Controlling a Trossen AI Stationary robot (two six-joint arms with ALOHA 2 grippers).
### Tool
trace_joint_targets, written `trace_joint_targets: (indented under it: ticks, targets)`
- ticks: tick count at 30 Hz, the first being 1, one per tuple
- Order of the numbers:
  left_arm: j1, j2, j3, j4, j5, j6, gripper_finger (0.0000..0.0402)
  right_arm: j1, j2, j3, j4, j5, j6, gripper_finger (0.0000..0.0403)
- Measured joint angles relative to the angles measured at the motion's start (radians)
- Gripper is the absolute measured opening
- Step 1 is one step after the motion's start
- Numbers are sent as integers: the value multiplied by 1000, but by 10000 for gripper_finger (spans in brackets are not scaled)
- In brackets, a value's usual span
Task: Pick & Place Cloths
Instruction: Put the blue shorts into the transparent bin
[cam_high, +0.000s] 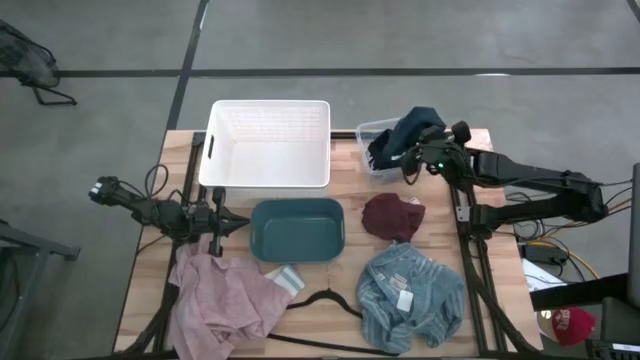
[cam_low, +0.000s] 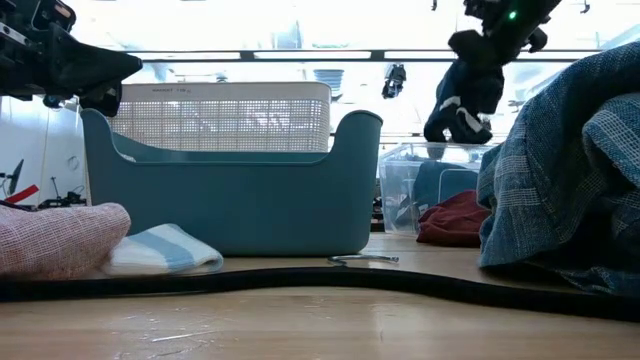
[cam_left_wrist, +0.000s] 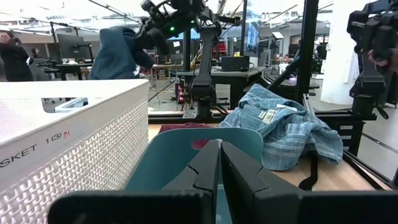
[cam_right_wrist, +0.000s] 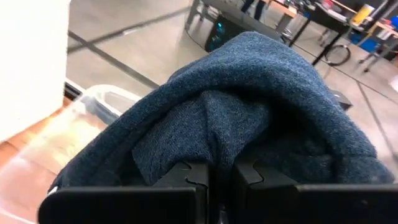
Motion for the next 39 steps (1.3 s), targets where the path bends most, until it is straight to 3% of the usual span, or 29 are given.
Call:
trace_joint_targets:
  ticks: [14,23,34,39]
  targets:
    - [0,0,0,0,0,0,26,-74,246,-1,5,-5,-45,18]
    - [0,0,0,0,0,0,26,-104,362,-1,31,-105,-92,19]
    - [0,0,0,0,0,0,26,-104,387,-1,33,-101,-99,29]
    - [0,0,0,0,0,0,26,-103,365,-1,51,4,-98,40]
